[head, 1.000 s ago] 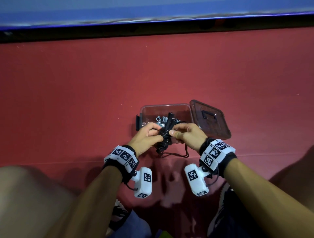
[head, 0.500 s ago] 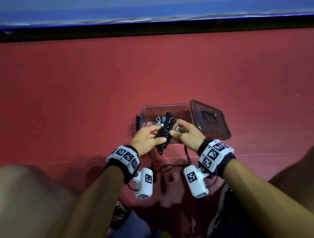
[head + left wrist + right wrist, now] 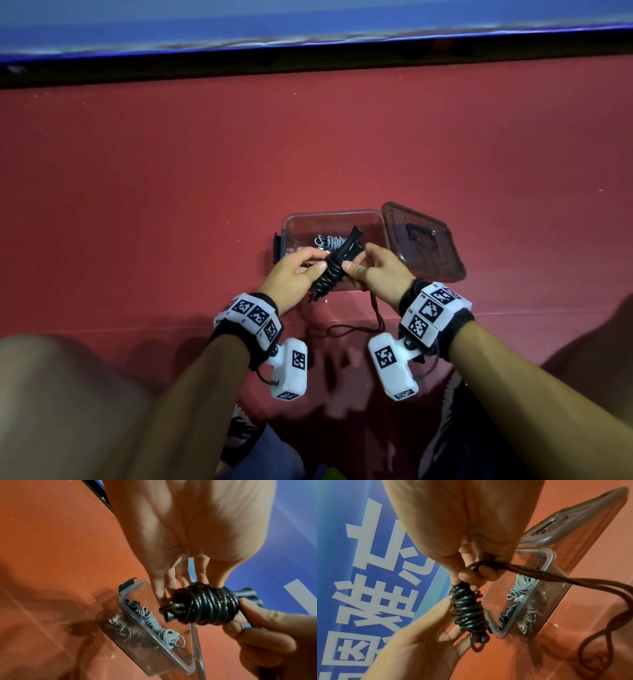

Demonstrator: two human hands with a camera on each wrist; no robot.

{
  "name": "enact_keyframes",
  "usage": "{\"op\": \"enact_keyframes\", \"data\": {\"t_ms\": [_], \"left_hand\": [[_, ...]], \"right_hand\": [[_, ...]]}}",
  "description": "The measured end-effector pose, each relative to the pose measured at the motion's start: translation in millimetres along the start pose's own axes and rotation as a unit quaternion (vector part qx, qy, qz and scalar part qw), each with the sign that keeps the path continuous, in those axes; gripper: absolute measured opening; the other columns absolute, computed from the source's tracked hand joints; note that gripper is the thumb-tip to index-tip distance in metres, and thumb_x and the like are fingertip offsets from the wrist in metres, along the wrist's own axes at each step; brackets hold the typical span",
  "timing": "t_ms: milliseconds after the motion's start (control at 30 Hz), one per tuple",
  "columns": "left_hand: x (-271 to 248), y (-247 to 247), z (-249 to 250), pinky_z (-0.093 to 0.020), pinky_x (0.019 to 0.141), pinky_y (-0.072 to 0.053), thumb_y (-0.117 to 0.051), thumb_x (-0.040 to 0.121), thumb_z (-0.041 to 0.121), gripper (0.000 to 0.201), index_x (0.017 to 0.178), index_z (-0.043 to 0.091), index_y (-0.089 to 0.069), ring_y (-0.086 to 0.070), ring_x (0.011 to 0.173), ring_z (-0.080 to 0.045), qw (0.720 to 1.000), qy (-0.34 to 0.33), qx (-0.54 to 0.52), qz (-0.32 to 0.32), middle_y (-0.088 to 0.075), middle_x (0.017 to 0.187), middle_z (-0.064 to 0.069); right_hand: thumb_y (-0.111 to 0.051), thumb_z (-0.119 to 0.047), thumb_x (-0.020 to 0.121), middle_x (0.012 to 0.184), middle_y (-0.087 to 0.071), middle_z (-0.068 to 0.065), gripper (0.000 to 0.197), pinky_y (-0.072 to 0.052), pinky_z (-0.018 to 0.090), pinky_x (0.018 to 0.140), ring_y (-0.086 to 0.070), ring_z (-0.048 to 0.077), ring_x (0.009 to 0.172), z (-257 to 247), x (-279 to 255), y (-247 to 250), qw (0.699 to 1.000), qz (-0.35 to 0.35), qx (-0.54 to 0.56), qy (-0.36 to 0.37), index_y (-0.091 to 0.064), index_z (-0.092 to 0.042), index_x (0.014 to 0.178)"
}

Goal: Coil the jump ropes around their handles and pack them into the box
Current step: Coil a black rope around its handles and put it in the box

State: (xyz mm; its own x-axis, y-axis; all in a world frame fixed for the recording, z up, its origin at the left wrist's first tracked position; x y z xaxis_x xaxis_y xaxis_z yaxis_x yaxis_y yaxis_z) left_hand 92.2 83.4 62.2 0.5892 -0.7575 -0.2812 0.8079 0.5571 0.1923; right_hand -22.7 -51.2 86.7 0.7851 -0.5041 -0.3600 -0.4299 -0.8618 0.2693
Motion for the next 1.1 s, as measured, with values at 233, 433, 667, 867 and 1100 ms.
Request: {"op": "enact_keyframes", "data": {"t_ms": [233, 433, 667, 867, 1100], "left_hand": [[-3.1, -3.1, 4.8, -0.019, 0.109, -0.035, -0.088, 0.076, 0.026, 0.074, 0.142, 0.028, -0.056, -0.050, 0.122, -0.009, 0.983, -0.007, 0.182, -0.013, -0.045, 0.127, 0.003], [-1.3, 0.3, 3.1, -0.033, 0.105, -0.048, -0.085, 0.068, 0.037, 0.071, 0.134, 0.027, -0.063, -0.064, 0.113, -0.016, 0.990, -0.024, 0.132, 0.034, -0.058, 0.119, 0.000], [-2.8, 1.5, 3.2, -0.020, 0.081, -0.054, -0.074, 0.084, -0.006, 0.044, 0.120, 0.017, -0.063, -0.070, 0.096, -0.016, 0.999, 0.014, -0.030, 0.019, -0.069, 0.114, -0.009], [-6.8, -0.1, 4.0, -0.036, 0.086, -0.057, -0.063, 0.093, -0.004, 0.040, 0.112, 0.031, -0.065, -0.068, 0.108, -0.019, 0.994, 0.059, -0.091, -0.023, -0.070, 0.121, -0.002], [-8.1, -9.5, 3.0, -0.046, 0.094, -0.057, -0.094, 0.059, 0.033, 0.081, 0.127, 0.019, -0.053, -0.071, 0.109, -0.024, 0.996, 0.052, -0.068, -0.040, -0.073, 0.119, -0.006]], "right_hand": [[-0.064, -0.012, 0.096, 0.058, -0.059, 0.001, 0.025, -0.043, 0.025, 0.058, -0.052, 0.009, 0.049, -0.5, 1.1, -2.7, 1.000, 0.005, 0.020, 0.010, -0.048, -0.012, 0.077], [-0.046, 0.003, 0.102, 0.073, -0.058, 0.010, 0.020, -0.049, 0.016, 0.055, -0.056, 0.007, 0.054, -8.1, -3.3, -10.4, 0.997, -0.026, 0.074, 0.027, -0.046, -0.007, 0.084], [-0.050, 0.004, 0.099, 0.076, -0.066, 0.008, 0.020, -0.046, 0.018, 0.057, -0.054, 0.009, 0.054, -8.6, -3.0, -3.1, 0.994, -0.039, 0.092, 0.040, -0.055, -0.008, 0.084], [-0.055, -0.004, 0.100, 0.071, -0.060, 0.000, 0.023, -0.048, 0.014, 0.057, -0.054, 0.002, 0.050, -6.2, -2.5, -3.1, 0.995, -0.035, 0.090, 0.018, -0.062, -0.006, 0.122], [-0.059, -0.005, 0.098, 0.065, -0.060, -0.002, 0.016, -0.049, 0.023, 0.067, -0.053, 0.008, 0.058, -6.6, -2.1, -2.0, 0.994, -0.031, 0.103, 0.011, -0.068, -0.003, 0.111]]}}
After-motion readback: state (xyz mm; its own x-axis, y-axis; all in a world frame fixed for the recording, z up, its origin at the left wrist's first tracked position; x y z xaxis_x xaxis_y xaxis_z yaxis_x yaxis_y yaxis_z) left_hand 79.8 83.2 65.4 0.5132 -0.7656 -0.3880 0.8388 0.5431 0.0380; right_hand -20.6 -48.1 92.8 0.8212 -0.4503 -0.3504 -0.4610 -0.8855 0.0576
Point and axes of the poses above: each hand's wrist, its own x-axis towards the middle knuckle, its own y-axis out of the back of the hand, z = x × y, the point moved 4 cm from there along x, towards the middle knuckle
